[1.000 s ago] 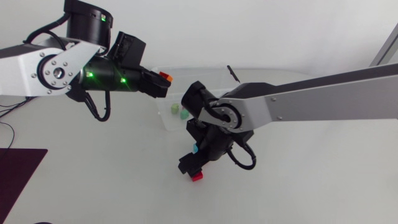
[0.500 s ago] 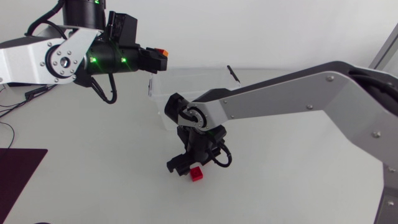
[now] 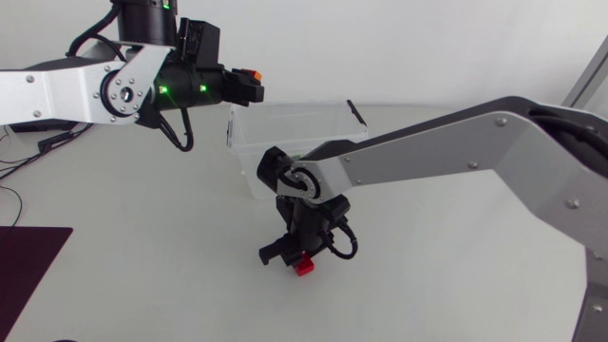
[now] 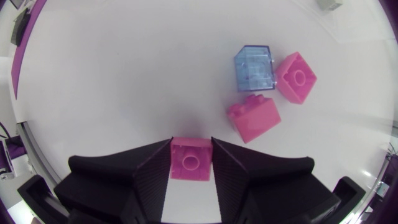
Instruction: Pick up the duplo bricks and place them in the container
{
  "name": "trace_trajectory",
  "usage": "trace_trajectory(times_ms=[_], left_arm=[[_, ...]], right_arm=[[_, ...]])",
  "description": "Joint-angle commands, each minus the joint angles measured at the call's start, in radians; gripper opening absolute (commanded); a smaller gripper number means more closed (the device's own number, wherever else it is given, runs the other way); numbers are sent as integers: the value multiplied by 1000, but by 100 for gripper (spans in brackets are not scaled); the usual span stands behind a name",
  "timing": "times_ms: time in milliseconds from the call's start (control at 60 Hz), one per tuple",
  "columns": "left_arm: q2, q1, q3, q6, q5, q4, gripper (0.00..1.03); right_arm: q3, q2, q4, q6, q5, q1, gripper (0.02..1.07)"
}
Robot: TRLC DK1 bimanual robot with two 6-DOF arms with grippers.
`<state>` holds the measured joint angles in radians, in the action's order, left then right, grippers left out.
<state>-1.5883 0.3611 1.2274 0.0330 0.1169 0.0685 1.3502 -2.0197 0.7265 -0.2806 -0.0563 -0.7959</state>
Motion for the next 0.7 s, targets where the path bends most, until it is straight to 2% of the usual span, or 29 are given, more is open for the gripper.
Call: trace_trajectory(times_ms=[0, 100, 150, 283, 333, 467, 567, 683], left_arm=[[-52, 16, 53, -22, -16, 24, 23], [-114, 24, 106, -31, -26, 24, 24], [-156, 32, 136, -35, -26, 17, 30], [-236, 55, 202, -35, -36, -30, 70], [-236, 58, 205, -31, -36, -33, 75], [-177, 50, 187, -30, -36, -72, 85], [-79, 38, 127, -12, -22, -99, 86], [60, 29, 37, 41, 46, -168, 86]], right_arm=[[-59, 56, -1, 9, 1, 23, 21], [-88, 145, 14, 32, 4, 40, 21], [-99, 199, 34, 44, 3, 60, 21], [-114, 340, 65, 75, 1, 129, 21], [-108, 391, 77, 89, 0, 159, 21], [-39, 484, 100, 129, -5, 253, 21], [44, 489, 108, 149, -31, 311, 21], [118, 472, 71, 164, -53, 343, 22]])
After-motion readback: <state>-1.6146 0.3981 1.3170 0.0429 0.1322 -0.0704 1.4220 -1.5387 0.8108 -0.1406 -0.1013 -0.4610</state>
